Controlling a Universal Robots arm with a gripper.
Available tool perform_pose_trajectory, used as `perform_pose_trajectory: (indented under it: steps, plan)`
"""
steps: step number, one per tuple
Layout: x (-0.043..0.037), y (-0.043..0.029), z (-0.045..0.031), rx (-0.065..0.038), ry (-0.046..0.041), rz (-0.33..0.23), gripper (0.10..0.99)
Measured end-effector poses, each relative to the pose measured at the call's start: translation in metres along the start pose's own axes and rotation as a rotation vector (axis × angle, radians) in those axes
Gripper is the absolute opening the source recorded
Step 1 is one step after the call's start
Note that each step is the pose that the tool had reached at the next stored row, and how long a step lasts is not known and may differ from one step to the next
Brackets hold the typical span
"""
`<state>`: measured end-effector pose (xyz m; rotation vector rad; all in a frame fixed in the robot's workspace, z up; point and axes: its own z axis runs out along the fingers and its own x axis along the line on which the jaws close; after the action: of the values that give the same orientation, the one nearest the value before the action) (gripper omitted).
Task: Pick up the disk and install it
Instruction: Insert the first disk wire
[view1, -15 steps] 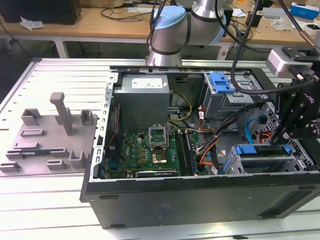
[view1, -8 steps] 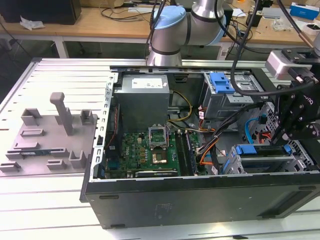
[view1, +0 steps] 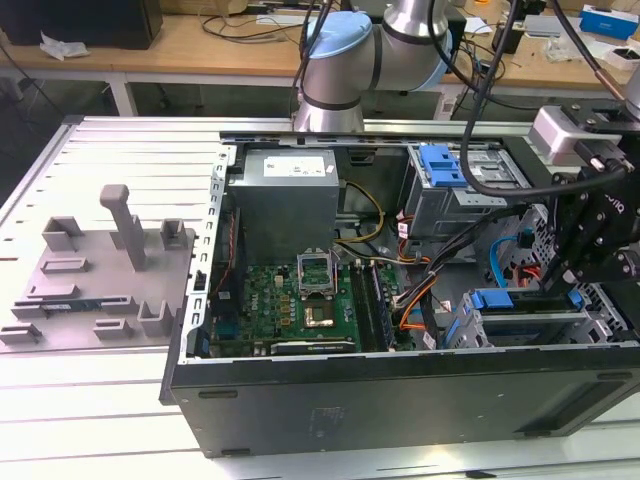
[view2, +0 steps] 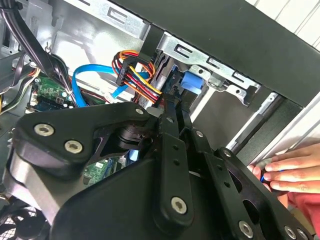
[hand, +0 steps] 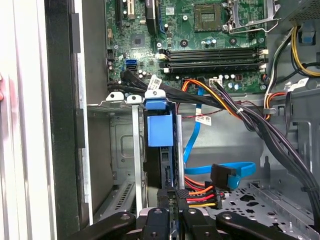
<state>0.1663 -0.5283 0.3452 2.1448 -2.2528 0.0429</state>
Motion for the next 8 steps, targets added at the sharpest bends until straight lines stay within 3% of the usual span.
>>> perform_pose_trajectory:
  steps: [8]
  plan:
    - [0.0000, 0.0001, 0.0040, 0.000, 0.0004, -0.005, 0.169]
